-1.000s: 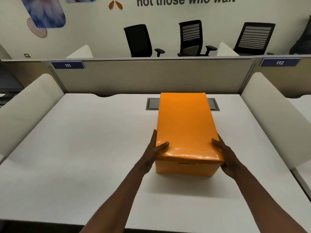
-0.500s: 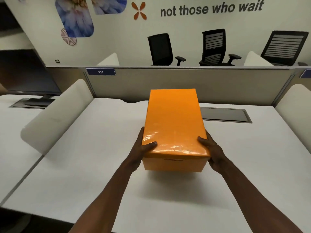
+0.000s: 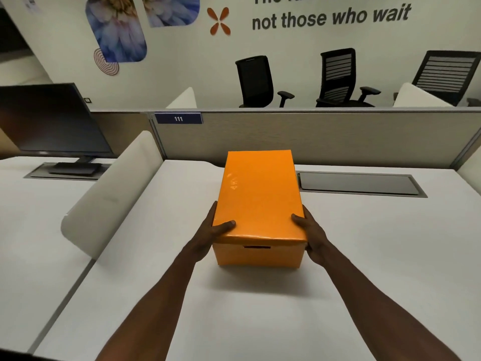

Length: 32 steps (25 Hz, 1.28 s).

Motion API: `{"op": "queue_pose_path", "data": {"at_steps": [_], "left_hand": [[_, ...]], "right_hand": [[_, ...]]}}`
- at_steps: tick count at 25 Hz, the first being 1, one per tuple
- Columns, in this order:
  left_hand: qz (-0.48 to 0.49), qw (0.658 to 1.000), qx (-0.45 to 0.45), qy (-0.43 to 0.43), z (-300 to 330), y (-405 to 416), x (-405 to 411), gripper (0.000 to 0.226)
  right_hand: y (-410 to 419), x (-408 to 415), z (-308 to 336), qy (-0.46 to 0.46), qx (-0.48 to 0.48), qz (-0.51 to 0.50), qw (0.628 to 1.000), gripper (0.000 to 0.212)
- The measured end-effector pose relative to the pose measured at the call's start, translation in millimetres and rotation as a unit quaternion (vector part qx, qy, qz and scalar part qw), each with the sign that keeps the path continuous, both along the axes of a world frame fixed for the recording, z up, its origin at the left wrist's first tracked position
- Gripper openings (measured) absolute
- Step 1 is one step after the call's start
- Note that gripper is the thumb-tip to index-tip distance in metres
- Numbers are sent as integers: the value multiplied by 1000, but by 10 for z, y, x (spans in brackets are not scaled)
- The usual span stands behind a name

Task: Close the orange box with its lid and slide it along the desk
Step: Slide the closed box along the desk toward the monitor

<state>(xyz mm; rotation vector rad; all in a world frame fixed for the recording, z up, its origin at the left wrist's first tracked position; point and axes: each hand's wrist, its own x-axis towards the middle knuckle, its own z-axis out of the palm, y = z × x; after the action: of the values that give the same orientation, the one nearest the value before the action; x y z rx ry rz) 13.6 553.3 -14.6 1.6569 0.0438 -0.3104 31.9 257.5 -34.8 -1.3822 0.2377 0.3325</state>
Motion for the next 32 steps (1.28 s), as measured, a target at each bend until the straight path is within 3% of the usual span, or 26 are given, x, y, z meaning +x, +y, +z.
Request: {"op": "queue_pose_path", "data": {"at_steps": [3, 7, 13, 17, 27, 32], "left_hand": [[-11, 1000, -8, 3, -29, 76, 75, 96], [-18, 1000, -17, -6, -87, 140, 200, 110], [-3, 1000, -22, -12, -18, 473, 283, 96], [20, 1000, -9, -21, 97, 914, 311, 93], [65, 994, 89, -6, 450, 2286, 568, 123], [59, 992, 108, 17, 519, 2757, 699, 113]], "right_hand": [[67, 32, -65, -1, 9, -17, 1000, 58], [95, 134, -72, -1, 12, -24, 1000, 58], [437, 263, -21, -6, 11, -12, 1000, 58], [890, 424, 10, -15, 13, 14, 1000, 62], [2292, 844, 142, -17, 28, 71, 997, 60], [2776, 974, 132, -23, 36, 86, 995, 49]]}}
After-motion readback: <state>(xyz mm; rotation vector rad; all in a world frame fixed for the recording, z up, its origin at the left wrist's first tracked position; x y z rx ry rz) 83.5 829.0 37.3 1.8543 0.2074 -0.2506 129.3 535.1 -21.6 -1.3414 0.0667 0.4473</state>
